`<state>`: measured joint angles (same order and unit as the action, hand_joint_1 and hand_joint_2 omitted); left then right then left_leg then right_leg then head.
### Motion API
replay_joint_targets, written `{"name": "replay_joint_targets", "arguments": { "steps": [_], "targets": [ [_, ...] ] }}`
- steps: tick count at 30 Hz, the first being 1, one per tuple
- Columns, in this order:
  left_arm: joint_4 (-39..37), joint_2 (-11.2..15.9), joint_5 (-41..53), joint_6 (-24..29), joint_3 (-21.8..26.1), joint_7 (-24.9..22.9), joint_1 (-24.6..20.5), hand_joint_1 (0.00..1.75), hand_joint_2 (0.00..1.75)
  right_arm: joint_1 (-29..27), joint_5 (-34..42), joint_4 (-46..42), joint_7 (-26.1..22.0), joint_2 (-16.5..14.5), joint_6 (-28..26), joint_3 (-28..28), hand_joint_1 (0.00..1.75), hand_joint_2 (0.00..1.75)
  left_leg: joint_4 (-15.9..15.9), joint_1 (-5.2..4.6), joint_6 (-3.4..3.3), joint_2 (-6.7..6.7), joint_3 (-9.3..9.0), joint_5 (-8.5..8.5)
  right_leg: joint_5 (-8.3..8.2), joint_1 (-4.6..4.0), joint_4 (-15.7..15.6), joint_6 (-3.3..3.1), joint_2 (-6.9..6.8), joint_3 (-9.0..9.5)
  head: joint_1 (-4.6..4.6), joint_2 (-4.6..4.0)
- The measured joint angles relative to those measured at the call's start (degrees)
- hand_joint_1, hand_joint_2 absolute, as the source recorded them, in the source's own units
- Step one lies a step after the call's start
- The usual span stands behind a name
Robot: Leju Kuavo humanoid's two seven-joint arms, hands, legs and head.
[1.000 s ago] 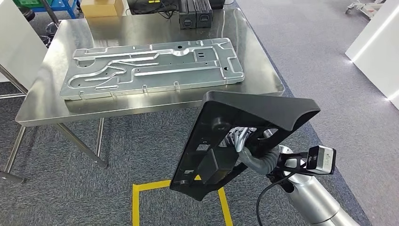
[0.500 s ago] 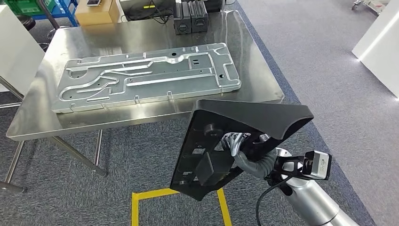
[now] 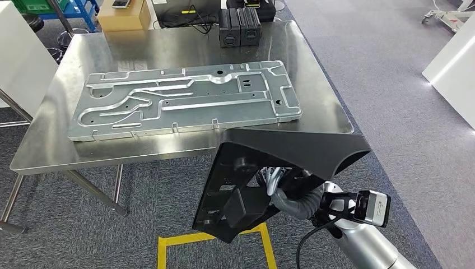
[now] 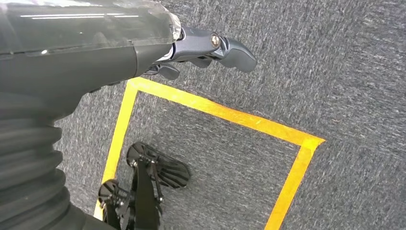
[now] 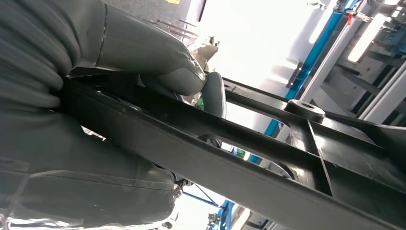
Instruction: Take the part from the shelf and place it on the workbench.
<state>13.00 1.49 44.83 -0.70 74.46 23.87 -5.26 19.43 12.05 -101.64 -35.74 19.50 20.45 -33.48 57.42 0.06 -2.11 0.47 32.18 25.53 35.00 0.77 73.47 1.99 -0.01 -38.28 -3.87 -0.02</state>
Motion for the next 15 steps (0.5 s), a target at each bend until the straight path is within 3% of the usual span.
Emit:
{"name": "replay_joint_targets", "arguments": {
  "steps": [1, 2, 4, 5, 7, 8, 11, 13, 15],
  "targets": [
    [0.0, -0.01, 0.0, -0.06, 0.0, 0.0, 0.06, 0.0, 1.75, -0.36, -0.35, -0.16, 0.0, -0.22, -0.09, 0.0, 1.71, 1.75, 0.01, -0.02, 0.02, 0.08, -0.36, 0.33, -0.45, -0.01, 0.91, 0.07, 0.0, -1.35, 0.0, 0.0],
    [0.0, -0.01, 0.0, -0.11, 0.01, -0.01, 0.11, 0.0, 1.75, -0.63, -0.57, -0.34, 0.0, -0.43, -0.17, 0.0, 1.71, 1.75, 0.01, -0.02, 0.09, 0.18, -0.85, 0.69, -2.29, -0.01, -0.57, 0.01, 0.0, -1.51, 0.0, 0.0],
    [0.0, -0.03, 0.0, -0.19, 0.0, -0.01, 0.1, 0.0, 1.75, -0.85, -0.77, -0.71, 0.0, -0.76, -0.27, 0.01, 1.71, 1.75, 0.0, -0.03, 0.34, 0.31, -1.9, 1.49, -7.95, -0.05, -8.11, -0.46, -0.01, 0.64, 0.0, 0.0],
    [0.0, -0.04, 0.0, -0.26, -0.01, 0.0, 0.04, 0.0, 1.75, -0.89, -1.1, -0.89, 0.0, -0.95, -0.27, 0.04, 1.71, 1.75, 0.03, -0.07, 0.56, 0.39, -2.32, 1.87, -9.32, -0.23, -11.65, -0.79, -0.04, 1.79, 0.01, 0.0],
    [0.0, -0.07, -0.01, -0.38, -0.01, 0.01, -0.05, 0.0, 1.75, -1.32, -2.4, -1.39, 0.0, -1.4, -0.04, 0.34, 1.71, 1.75, 0.17, -0.14, 1.26, 0.49, -2.63, 2.39, -9.6, -0.56, -14.85, -1.53, -0.02, 2.8, 0.02, 0.0],
    [0.0, -0.09, -0.04, -0.46, -0.02, 0.0, -0.05, 0.0, 1.75, -1.64, -3.28, -1.79, 0.0, -1.68, 0.18, 0.68, 1.71, 1.75, 0.4, -0.21, 1.7, 0.53, -2.85, 2.45, -9.04, -0.66, -15.06, -1.95, 0.0, 2.97, 0.02, 0.0],
    [0.0, -0.03, -0.42, -0.5, -0.01, -0.06, -0.04, 0.0, 1.75, -2.29, -5.68, -3.67, 0.0, -2.82, 0.43, 2.3, 1.71, 1.75, 2.92, -0.1, 2.72, 0.28, -2.51, 3.78, -9.62, -0.34, -15.49, -3.08, 0.02, 4.44, 0.02, 0.0],
    [0.0, -0.02, -0.83, -0.4, 0.03, -0.03, -0.16, 0.0, 1.75, -2.76, -7.06, -5.4, 0.0, -3.78, 0.07, 3.62, 1.71, 1.75, 8.97, 0.12, 3.22, 0.04, 0.64, 6.84, -9.19, -0.27, -15.56, -3.45, -0.04, 5.22, 0.02, 0.0],
    [0.0, -0.06, -1.12, -0.33, 0.1, -0.01, -0.01, 0.0, 1.75, -3.53, -7.73, -6.74, 0.0, -4.41, -0.28, 4.66, 1.71, 1.75, 15.93, 0.28, 3.63, -0.02, 5.16, 9.54, -8.6, -0.28, -15.53, -3.53, -0.02, 5.67, 0.01, 0.0]
  ]
}}
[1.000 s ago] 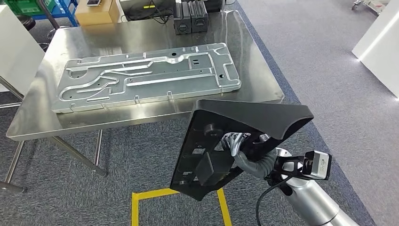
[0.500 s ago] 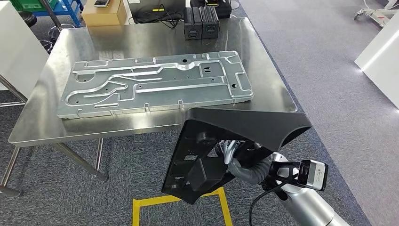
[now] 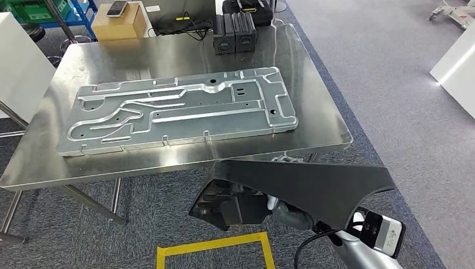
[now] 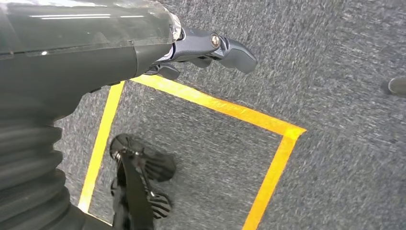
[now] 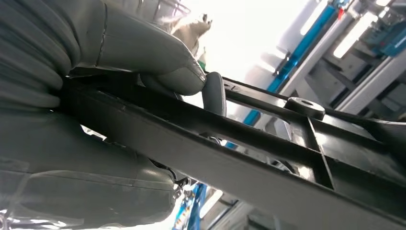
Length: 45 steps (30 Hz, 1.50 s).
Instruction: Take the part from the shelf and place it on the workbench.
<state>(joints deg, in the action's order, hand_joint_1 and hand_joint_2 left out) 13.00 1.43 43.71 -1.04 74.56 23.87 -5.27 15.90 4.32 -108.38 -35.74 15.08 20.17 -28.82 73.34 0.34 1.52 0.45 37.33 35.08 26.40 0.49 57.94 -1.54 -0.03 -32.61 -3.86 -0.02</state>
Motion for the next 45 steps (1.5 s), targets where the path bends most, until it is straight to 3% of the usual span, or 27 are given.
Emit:
{"name": "replay_joint_targets", "arguments": {
  "steps": [1, 2, 4, 5, 7, 11, 13, 15, 16, 17, 18, 20, 22, 24, 27, 28, 31, 32, 33, 35, 37, 40, 42, 43, 45],
  "targets": [
    [0.0, -0.04, -0.05, 0.01, 0.03, 0.0, 0.13, 0.0, 1.75, -0.38, -0.13, -0.45, 0.0, -0.19, -0.1, 0.37, 1.71, 1.75, 1.4, 0.08, 0.1, -0.01, 1.41, -0.04, 0.33, 0.0, 0.01, 0.03, 0.04, 0.33, 0.0, 0.0],
    [0.0, -0.07, -0.09, 0.01, 0.05, 0.0, 0.23, 0.0, 1.75, -0.69, -0.16, -0.84, 0.0, -0.36, -0.15, 0.65, 1.71, 1.75, 0.65, 0.17, 0.13, -0.03, 1.8, -1.35, 0.68, 0.0, 0.02, 0.1, 0.07, 0.79, 0.0, 0.0],
    [0.0, -0.1, -0.13, 0.01, 0.08, 0.03, 0.31, 0.0, 1.75, -1.04, -0.19, -1.52, 0.0, -0.66, -0.18, 1.07, 1.71, 1.75, -6.48, 0.27, -0.16, -0.15, -0.16, -6.78, 1.55, 0.01, -0.01, 0.36, 0.08, 1.98, 0.01, 0.0],
    [0.0, -0.1, -0.18, 0.01, 0.1, 0.09, 0.3, 0.0, 1.75, -1.15, -0.31, -1.83, 0.0, -0.81, -0.19, 1.28, 1.71, 1.75, -10.26, 0.15, -0.37, -0.26, -1.41, -8.51, 1.97, -0.03, 0.0, 0.58, 0.06, 2.54, 0.01, 0.0],
    [0.0, -0.16, -0.36, -0.02, 0.14, 0.34, 0.3, 0.0, 1.75, -1.61, -0.88, -2.65, 0.0, -1.15, -0.26, 1.87, 1.71, 1.75, -14.45, -0.15, -1.03, -0.43, -2.89, -9.6, 2.68, -0.13, -0.1, 1.25, 0.04, 3.12, 0.02, 0.0],
    [0.0, -0.36, -0.86, -0.11, 0.41, 0.72, 0.56, 0.0, 1.75, -2.66, -1.86, -4.75, 0.0, -1.65, -0.67, 3.24, 1.71, 1.75, -15.35, -0.04, -2.61, -0.23, -4.37, -9.63, 3.3, -0.17, 2.14, 2.48, 0.04, 3.17, 0.01, 0.0],
    [0.0, -0.51, -0.75, -0.22, 0.6, 0.76, 0.4, 0.0, 1.75, -2.02, -1.11, -4.74, 0.0, -1.68, -0.84, 4.1, 1.71, 1.75, -15.58, -0.01, -3.18, -0.22, -5.09, -9.33, 5.46, -0.02, 7.48, 2.9, 0.05, 0.08, 0.02, 0.0],
    [0.0, -0.61, -0.46, -0.39, 0.67, 0.83, 0.3, 0.0, 1.75, -0.52, 0.26, -3.79, 0.0, -1.7, -0.37, 5.58, 1.71, 1.75, -15.58, -0.16, -3.49, -0.19, -5.43, -8.81, 8.02, 0.03, 14.41, 3.26, 0.06, -4.9, 0.02, 0.0],
    [0.0, -0.64, -0.33, -0.48, 0.67, 0.86, 0.31, 0.0, 1.75, 0.3, 0.77, -3.15, 0.0, -1.7, 0.01, 6.41, 1.71, 1.75, -15.56, -0.23, -3.55, -0.17, -5.64, -8.54, 8.54, 0.06, 16.44, 3.35, 0.05, -6.74, 0.02, 0.0],
    [0.0, -0.67, -0.22, -0.56, 0.67, 0.9, 0.32, 0.0, 1.75, 1.25, 1.05, -2.44, 0.0, -1.71, 0.43, 7.44, 1.71, 1.75, -15.54, -0.29, -3.54, -0.1, -6.04, -8.18, 7.67, 0.06, 16.26, 3.29, 0.05, -7.59, 0.02, 0.0],
    [0.0, -0.7, -0.11, -0.68, 0.67, 0.95, 0.33, 0.0, 1.75, 2.19, 1.11, -1.85, 0.0, -1.73, 0.72, 8.5, 1.71, 1.75, -15.53, -0.33, -3.49, -0.01, -6.62, -7.76, 5.56, 0.05, 14.0, 3.12, 0.05, -7.36, 0.02, 0.0],
    [-0.01, -0.82, 0.08, -0.99, 0.67, 1.13, 0.34, 0.0, 1.75, 4.2, 0.87, -0.98, 0.0, -1.88, 0.85, 10.69, 1.71, 1.75, -15.59, -0.37, -3.26, 0.15, -7.92, -6.8, -0.28, -0.15, 6.27, 2.46, 0.05, -5.17, 0.02, 0.0],
    [-0.02, -0.98, 0.25, -1.29, 0.66, 1.4, 0.26, 0.0, 1.75, 6.45, 0.35, 0.17, 0.03, -2.16, 0.25, 12.87, 1.71, 1.75, -15.66, -0.38, -2.78, 0.19, -8.41, -6.2, -2.87, -0.58, 1.43, 1.73, 0.06, -4.08, 0.02, 0.0],
    [-0.02, -1.08, 0.56, -1.51, 0.65, 1.78, 0.14, 0.0, 1.75, 8.82, -0.36, 2.01, 0.12, -2.35, -1.03, 15.59, 1.71, 1.75, -15.45, -0.42, -2.15, 0.14, -8.54, -6.04, -2.73, -0.81, 0.65, 1.12, 0.11, -4.16, 0.03, 0.0],
    [-0.03, -1.19, 1.15, -1.88, 0.63, 2.15, 0.08, 0.0, 1.75, 14.32, -3.07, 6.62, 0.41, -2.37, -3.98, 19.34, 1.71, 1.75, -13.02, -0.39, -1.38, 0.03, -7.77, -4.68, -2.7, -0.32, 0.08, 0.41, 0.16, -3.11, 0.04, 0.0],
    [-0.04, -1.21, 1.39, -2.03, 0.6, 2.2, -0.02, 0.0, 1.75, 17.25, -4.56, 9.08, 0.55, -2.34, -5.35, 20.28, 1.71, 1.75, -10.37, -0.28, -1.09, 0.0, -6.29, -3.44, -2.66, -0.15, -0.08, 0.26, 0.2, -2.84, 0.03, 0.0],
    [-0.04, -1.18, 1.97, -2.36, 0.48, 2.35, -0.28, 0.0, 1.75, 24.61, -8.0, 16.95, 0.8, -2.03, -8.96, 22.74, 1.71, 1.75, -0.09, 0.25, -0.31, -0.06, 0.47, -0.05, -2.2, -0.1, -0.07, 0.14, 0.14, -2.45, 0.02, 0.0],
    [-0.04, -1.16, 2.05, -2.41, 0.45, 2.38, -0.14, 0.0, 1.75, 25.83, -8.67, 18.83, 0.84, -1.91, -9.52, 23.27, 1.71, 1.75, 1.08, 0.39, -0.2, -0.09, 1.84, -0.39, -1.95, -0.07, -0.04, 0.2, 0.08, -2.2, 0.02, 0.0],
    [-0.04, -1.16, 2.09, -2.42, 0.42, 2.38, 0.05, 0.0, 1.75, 26.67, -9.22, 20.14, 0.89, -1.83, -9.8, 23.53, 1.71, 1.75, 0.2, 0.5, -0.13, -0.11, 2.2, -1.88, -1.69, -0.02, -0.01, 0.29, 0.04, -1.88, 0.02, 0.0],
    [-0.04, -1.16, 2.2, -2.43, 0.31, 2.4, 0.27, 0.0, 1.75, 28.35, -11.45, 22.31, 1.58, -1.79, -10.9, 23.59, 1.71, 1.75, -6.65, 0.65, -0.16, -0.24, 0.53, -7.52, -1.08, 0.1, 0.08, 0.6, 0.03, -1.16, 0.02, 0.0],
    [-0.04, -1.13, 2.5, -2.49, 0.07, 2.47, 0.14, 0.0, 1.75, 31.55, -17.8, 26.02, 3.67, -1.91, -13.74, 22.68, 1.71, 1.75, -12.9, 0.47, -0.58, -0.45, -0.93, -10.87, -0.75, 0.15, 0.3, 1.1, 0.2, -1.0, 0.03, 0.0],
    [-0.04, -1.11, 3.08, -2.59, -0.33, 2.58, -0.13, 0.0, 1.75, 38.49, -33.61, 34.76, 9.2, -2.89, -19.26, 18.26, 1.71, 1.75, -14.81, 0.05, -1.71, -0.51, -1.12, -11.32, -0.5, 0.15, 0.34, 2.24, 0.53, -1.34, 0.04, 0.0],
    [-0.04, -1.17, 3.38, -2.61, -0.48, 2.74, -0.41, 0.0, 1.75, 43.52, -44.7, 42.78, 13.84, -4.77, -21.8, 13.06, 1.71, 1.75, -15.32, 0.22, -2.34, -0.52, -1.56, -11.61, 0.62, 0.24, 1.72, 2.75, 0.28, -1.89, 0.04, 0.0],
    [-0.04, -1.22, 3.52, -2.64, -0.52, 2.88, -0.68, 0.0, 1.75, 45.99, -49.78, 47.43, 16.26, -6.19, -22.53, 10.03, 1.71, 1.75, -15.53, 0.32, -2.6, -0.55, -1.77, -11.7, 1.86, 0.28, 4.0, 2.87, 0.16, -2.94, 0.04, 0.0],
    [-0.04, -1.37, 3.74, -2.8, -0.66, 3.26, -1.28, 0.0, 1.75, 49.59, -57.71, 56.38, 20.69, -9.76, -22.5, 4.16, 1.71, 1.75, -15.58, 0.24, -2.92, -0.57, -2.02, -11.55, 5.0, 0.32, 11.42, 3.0, 0.03, -6.66, 0.04, 0.0]
  ]
}}
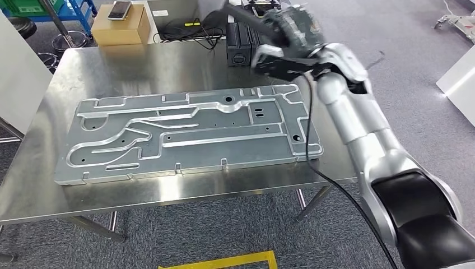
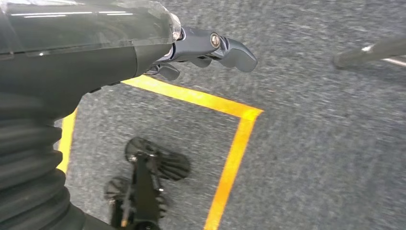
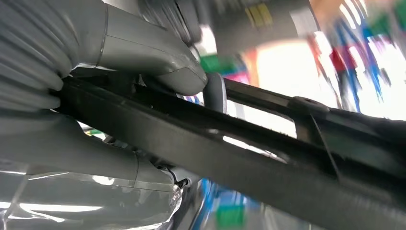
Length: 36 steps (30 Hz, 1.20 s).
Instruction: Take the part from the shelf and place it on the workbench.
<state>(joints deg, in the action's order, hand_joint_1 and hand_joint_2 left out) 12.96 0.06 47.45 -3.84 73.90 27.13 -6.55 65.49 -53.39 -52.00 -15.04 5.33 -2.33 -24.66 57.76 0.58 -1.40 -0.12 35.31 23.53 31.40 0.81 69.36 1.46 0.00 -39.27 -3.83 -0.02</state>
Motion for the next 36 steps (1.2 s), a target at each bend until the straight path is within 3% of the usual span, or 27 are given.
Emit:
{"name": "replay_joint_targets", "arguments": {
  "steps": [1, 2, 3, 5, 7, 9, 11, 13, 15, 17, 18, 20, 21, 22, 24, 26, 28, 31, 32, 33, 34, 36],
  "targets": [
    [0.0, -0.08, 0.04, -0.13, -0.08, 0.2, -0.26, 0.0, 1.75, 1.0, -2.87, 4.03, 1.95, -1.78, 0.84, -2.64, 1.71, 1.75, 0.02, -0.02, -0.07, 0.05, -0.18, 0.15, 0.86, -0.01, 3.31, 0.06, 0.01, -1.84, 0.0, 0.0],
    [0.0, -0.18, 0.08, -0.27, -0.18, 0.46, -0.46, 0.0, 1.75, 1.58, -5.44, 7.96, 3.94, -3.71, 2.24, -5.29, 1.71, 1.75, 0.05, -0.04, -0.1, 0.18, -0.41, 0.34, 0.72, -0.01, 4.97, 0.05, 0.0, -2.98, 0.01, 0.0],
    [0.0, -0.32, 0.11, -0.41, -0.29, 0.72, -0.59, 0.0, 1.75, 1.92, -7.51, 11.54, 5.88, -5.6, 3.98, -7.78, 1.71, 1.75, 0.13, -0.04, -0.05, 0.37, -0.67, 0.57, -0.55, -0.01, 4.4, -0.05, 0.0, -3.1, 0.01, 0.0],
    [0.0, -0.68, 0.19, -0.62, -0.63, 1.24, -0.75, 0.0, 1.75, 2.34, -10.45, 17.54, 9.47, -9.1, 7.8, -12.08, 1.71, 1.75, 0.38, -0.07, 0.16, 0.88, -1.13, 1.16, -5.18, -0.17, -2.35, -0.66, 0.02, -0.75, 0.01, 0.0],
    [-0.07, -1.28, 0.41, -0.78, -1.02, 1.65, -0.89, 0.0, 1.75, 2.81, -12.15, 22.16, 12.57, -11.74, 11.35, -15.17, 1.71, 1.75, 0.63, -0.16, 0.55, 1.37, -1.13, 1.56, -7.94, -0.63, -8.49, -1.5, 0.06, 1.66, -0.01, 0.0],
    [-0.17, -1.79, 0.71, -0.87, -1.24, 1.92, -0.93, 0.0, 1.75, 2.97, -13.46, 26.13, 14.98, -13.72, 14.2, -17.92, 1.71, 1.75, 0.59, -0.03, 1.12, 1.67, -0.88, 1.62, -7.8, -1.11, -10.21, -2.01, 0.11, 2.31, -0.01, 0.0],
    [-0.22, -2.02, 1.0, -0.88, -1.41, 2.06, -0.88, 0.0, 1.75, 2.71, -14.22, 28.8, 16.38, -14.97, 15.46, -19.91, 1.71, 1.75, 0.45, 0.02, 1.71, 1.6, -0.93, 1.83, -7.71, -0.87, -11.33, -2.31, 0.12, 2.88, -0.01, 0.0],
    [-0.23, -2.17, 1.2, -0.86, -1.61, 2.18, -0.98, 0.0, 1.75, 2.51, -14.47, 30.64, 17.32, -15.74, 15.72, -20.96, 0.86, 0.87, 2.95, 0.03, 2.23, 1.16, 0.1, 3.39, -7.81, -0.28, -12.34, -2.66, 0.09, 3.79, -0.01, 0.0],
    [-0.24, -2.2, 1.16, -0.84, -1.7, 2.22, -1.17, 0.0, 1.75, 2.14, -14.49, 32.29, 18.02, -16.31, 15.78, -21.71, 0.0, 0.0, 9.9, 0.36, 2.77, 0.8, 3.55, 6.35, -7.63, -0.1, -12.63, -2.91, 0.11, 4.45, -0.02, 0.0],
    [-0.24, -2.2, 0.98, -0.84, -1.7, 2.18, -1.21, 0.0, 1.75, 1.36, -14.5, 33.55, 18.51, -16.57, 15.59, -22.15, 0.0, 0.0, 15.71, 0.75, 3.32, 0.66, 6.93, 7.64, -7.27, -0.03, -12.54, -2.84, 0.16, 4.86, -0.02, 0.0],
    [-0.24, -2.2, 0.86, -0.84, -1.7, 2.05, -1.19, 0.0, 1.75, 0.98, -14.5, 34.01, 18.72, -16.59, 15.37, -22.24, 0.0, 0.0, 15.66, 0.98, 3.61, 0.57, 7.26, 6.68, -7.04, 0.08, -12.41, -2.66, 0.2, 5.05, -0.02, 0.0],
    [-0.24, -2.2, 0.63, -0.83, -1.7, 1.62, -1.15, 0.0, 1.75, 0.58, -14.5, 34.67, 19.09, -16.6, 14.85, -22.25, 0.0, 0.0, 9.41, 1.55, 4.22, 0.38, 4.84, 2.44, -6.38, 0.43, -11.81, -2.06, 0.32, 5.37, -0.02, 0.0],
    [-0.26, -2.25, 0.56, -0.82, -1.7, 1.36, -1.18, 0.0, 1.31, 0.57, -14.49, 34.91, 19.23, -16.6, 14.5, -22.25, 0.0, 0.0, 5.71, 1.61, 4.47, 0.38, 3.08, 0.92, -5.99, 0.51, -11.39, -1.64, 0.4, 5.37, -0.02, 0.0],
    [-0.27, -2.3, 0.54, -0.81, -1.7, 1.18, -1.23, 0.0, 0.87, 0.6, -14.47, 35.1, 19.37, -16.58, 14.1, -22.25, 0.0, 0.0, 3.03, 1.61, 4.32, 0.44, 1.8, 0.08, -5.66, 0.51, -10.97, -1.24, 0.49, 5.3, 0.0, 0.0],
    [-0.31, -2.38, 0.79, -0.74, -1.78, 0.97, -1.26, 0.0, 0.0, 0.64, -14.29, 35.45, 19.57, -16.46, 12.72, -22.24, 0.0, 0.0, 1.57, 1.33, 3.5, 0.6, 1.01, 0.32, -5.44, 0.36, -10.63, -0.56, 0.67, 5.12, 0.03, 0.0],
    [-0.31, -2.38, 1.36, -0.64, -2.18, 0.96, -1.27, 0.0, 0.0, 0.64, -13.93, 35.68, 19.62, -16.22, 10.8, -22.2, 0.0, 0.0, 1.5, 1.26, 2.41, 0.59, 1.03, 0.26, -5.34, 0.49, -10.65, -0.01, 0.72, 5.17, 0.05, 0.0],
    [-0.31, -2.38, 1.78, -0.61, -2.65, 1.0, -1.4, 0.0, 0.0, 0.72, -13.15, 35.74, 19.39, -15.95, 8.76, -21.98, 0.0, 0.0, 1.34, 1.21, 1.59, 0.54, 0.84, 0.21, -3.75, 0.64, -8.4, 0.35, 0.51, 4.29, 0.06, 0.0],
    [-0.31, -2.39, 2.08, -0.5, -3.11, 1.0, -1.67, 0.0, 0.0, 0.73, -9.88, 35.74, 17.06, -15.68, 5.47, -20.35, 0.0, 0.0, 1.29, 0.85, 0.94, 0.48, 0.77, 0.27, 1.29, 0.47, 2.7, 0.37, 0.27, -1.13, 0.07, 0.0],
    [-0.31, -2.41, 2.19, -0.46, -3.32, 1.0, -1.73, 0.0, 0.0, 0.67, -8.37, 35.74, 15.61, -15.64, 4.62, -19.41, 0.0, 0.0, 1.3, 0.66, 0.85, 0.49, 0.75, 0.3, 2.03, 0.39, 5.63, 0.24, 0.27, -2.71, 0.07, 0.0],
    [-0.31, -2.43, 2.28, -0.44, -3.55, 0.99, -1.77, 0.0, 0.0, 0.62, -6.69, 35.69, 13.75, -15.63, 3.99, -18.29, 0.0, 0.0, 1.3, 0.48, 0.79, 0.53, 0.7, 0.32, 1.64, 0.27, 6.48, -0.02, 0.27, -3.3, 0.07, 0.0],
    [-0.31, -2.44, 2.34, -0.44, -3.78, 0.98, -1.8, 0.0, 0.0, 0.6, -4.86, 35.51, 11.47, -15.63, 3.53, -17.02, 0.0, 0.0, 1.31, 0.3, 0.76, 0.58, 0.61, 0.33, 0.22, 0.09, 4.97, -0.42, 0.28, -2.74, 0.07, 0.0],
    [-0.32, -2.58, 2.38, -0.45, -4.13, 0.9, -1.91, 0.0, 0.0, 0.67, -0.91, 34.51, 5.73, -15.72, 2.99, -14.07, 0.0, 0.0, 1.3, 0.05, 0.76, 0.67, 0.43, 0.38, -3.85, -0.56, -2.87, -1.74, 0.3, 0.86, 0.06, 0.0]
  ]
}}
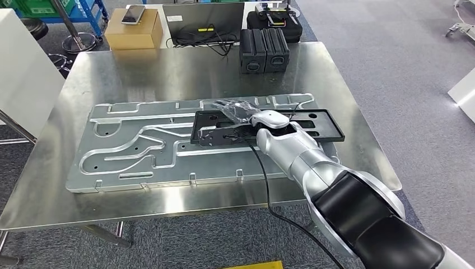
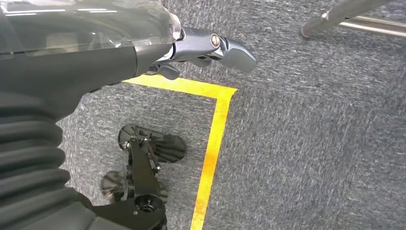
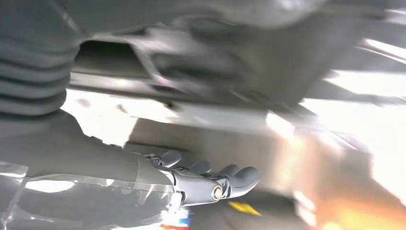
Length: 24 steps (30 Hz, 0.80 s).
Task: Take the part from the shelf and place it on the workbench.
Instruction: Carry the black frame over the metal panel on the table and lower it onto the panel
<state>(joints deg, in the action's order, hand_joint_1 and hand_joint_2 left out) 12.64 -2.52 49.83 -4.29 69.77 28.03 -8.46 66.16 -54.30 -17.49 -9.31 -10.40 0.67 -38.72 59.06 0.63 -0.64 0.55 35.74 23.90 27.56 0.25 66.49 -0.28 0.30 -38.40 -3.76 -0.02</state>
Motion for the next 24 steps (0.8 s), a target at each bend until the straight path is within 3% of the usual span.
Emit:
{"name": "replay_joint_targets", "arguments": {
  "steps": [2, 4, 7, 8, 10, 12, 13, 15, 17, 21, 24],
  "targets": [
    [-0.04, -0.23, -0.05, -0.01, -0.17, -0.1, -0.16, 0.0, 0.0, 0.11, 3.83, -1.66, -6.15, -0.34, -0.28, 3.18, 0.0, 0.0, 0.04, -0.19, 0.25, -0.02, 0.07, 0.04, -2.16, -0.61, -6.13, -0.89, -0.11, 2.76, 0.0, 0.0],
    [-0.07, -0.36, -0.22, -0.02, -0.31, -0.21, -0.22, 0.0, 0.0, 0.09, 6.67, -3.46, -10.86, -0.68, -0.45, 5.94, 0.0, 0.0, -0.04, -0.12, 0.77, -0.08, 0.17, 0.01, -2.29, -0.95, -7.32, -0.97, -0.21, 3.12, 0.0, 0.0],
    [-0.08, -0.43, -1.03, -0.07, -0.38, -0.23, 0.01, 0.0, 0.0, -1.24, 11.15, -9.02, -15.91, -0.55, -0.89, 9.21, 0.0, 0.0, 0.8, -0.04, 1.64, -0.16, 0.36, 0.94, -2.8, -0.45, -8.48, -1.31, -0.33, 3.79, -0.01, 0.0],
    [-0.08, -0.45, -1.47, -0.16, -0.37, -0.19, 0.16, 0.0, 0.0, -2.43, 13.19, -12.16, -16.93, -0.12, -1.09, 10.03, 0.0, 0.0, 2.86, 0.0, 1.89, -0.19, 1.15, 2.3, -2.96, -0.2, -8.89, -1.46, -0.41, 4.07, -0.01, 0.0],
    [-0.09, -0.49, -2.39, -0.47, -0.29, -0.04, 0.63, 0.0, 0.0, -6.1, 17.41, -19.58, -17.76, 1.68, -1.86, 11.32, 0.0, 0.0, 10.0, 0.21, 2.32, -0.22, 4.18, 6.0, -2.92, -0.11, -9.03, -1.64, -0.58, 4.3, -0.02, 0.0],
    [-0.09, -0.46, -3.24, -0.93, -0.04, 0.16, 1.39, 0.0, 0.0, -11.56, 20.49, -27.53, -18.01, 4.58, -4.08, 12.5, 0.0, 0.0, 15.06, 0.38, 2.69, -0.22, 6.43, 7.56, -2.73, -0.08, -9.0, -1.56, -0.77, 4.46, -0.02, 0.0],
    [-0.09, -0.45, -3.64, -1.16, 0.1, 0.26, 1.83, 0.0, 0.0, -14.74, 21.33, -31.44, -18.32, 6.27, -5.82, 13.23, 0.0, 0.0, 14.54, 0.47, 2.8, -0.23, 6.1, 6.76, -2.59, -0.03, -8.97, -1.39, -0.85, 4.6, -0.02, 0.0],
    [-0.09, -0.46, -4.5, -1.37, 0.43, 0.41, 2.64, 0.0, 0.0, -21.93, 21.04, -39.47, -19.13, 10.05, -10.56, 15.51, 0.0, 0.0, 7.38, 0.77, 2.91, -0.24, 2.41, 3.12, -2.14, 0.07, -8.85, -0.85, -1.03, 5.08, -0.02, 0.0],
    [-0.1, -0.53, -5.36, -1.31, 1.0, 0.55, 3.3, 0.0, 0.0, -30.16, 18.57, -47.38, -19.71, 13.61, -16.04, 18.77, 0.0, 0.0, 0.9, 0.78, 2.52, -0.12, -1.08, 1.26, -1.67, -0.11, -8.63, -0.19, -1.22, 5.3, -0.02, 0.0],
    [-0.11, -0.67, -6.43, -1.08, 2.29, 0.73, 4.2, 0.0, 0.0, -47.78, 15.93, -61.15, -21.01, 18.85, -23.37, 27.08, 0.0, 0.0, -0.67, 0.59, 0.59, 0.18, -2.27, 1.59, -1.06, -0.24, -8.66, 1.01, -1.38, 5.8, 0.01, 0.0],
    [-0.11, -0.78, -6.69, -0.93, 3.18, 0.69, 4.71, 0.0, 0.0, -62.15, 17.08, -70.25, -23.49, 20.84, -25.98, 36.32, 0.0, 0.0, -1.23, 0.77, -0.44, 0.56, -2.89, 1.32, 3.05, 0.17, -3.74, 1.87, -0.7, 4.23, 0.01, 0.0]
  ]
}}
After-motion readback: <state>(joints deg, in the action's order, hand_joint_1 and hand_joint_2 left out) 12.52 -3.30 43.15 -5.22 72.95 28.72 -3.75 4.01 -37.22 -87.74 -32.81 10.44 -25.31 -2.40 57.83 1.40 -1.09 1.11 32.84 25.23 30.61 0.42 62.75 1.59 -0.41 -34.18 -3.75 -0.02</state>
